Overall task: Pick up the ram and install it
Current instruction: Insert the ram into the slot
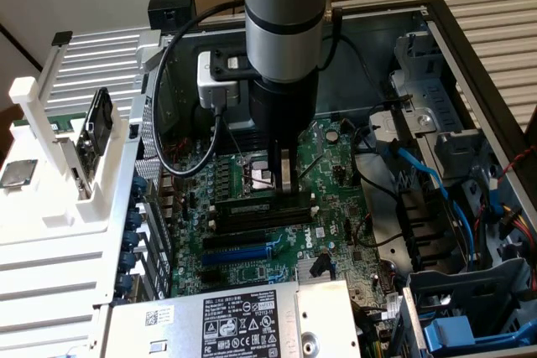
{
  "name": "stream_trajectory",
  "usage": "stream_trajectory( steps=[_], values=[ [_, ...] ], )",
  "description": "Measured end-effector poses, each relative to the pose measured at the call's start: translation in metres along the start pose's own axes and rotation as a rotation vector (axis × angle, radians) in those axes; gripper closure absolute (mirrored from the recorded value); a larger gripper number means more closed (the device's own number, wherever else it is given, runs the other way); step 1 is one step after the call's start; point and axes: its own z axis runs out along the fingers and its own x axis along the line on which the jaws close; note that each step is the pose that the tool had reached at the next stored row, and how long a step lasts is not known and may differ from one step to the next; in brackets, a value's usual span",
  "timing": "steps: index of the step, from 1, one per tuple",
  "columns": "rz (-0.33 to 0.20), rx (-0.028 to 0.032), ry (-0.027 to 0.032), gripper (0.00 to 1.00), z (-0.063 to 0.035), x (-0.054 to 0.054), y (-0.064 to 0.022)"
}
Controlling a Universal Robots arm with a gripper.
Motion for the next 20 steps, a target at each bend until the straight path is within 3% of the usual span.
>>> stream_trajectory(
  steps=[20],
  values=[
    [0.009,0.0008,-0.0005,0.88,0.0030,0.0001,0.0016]
  ],
)
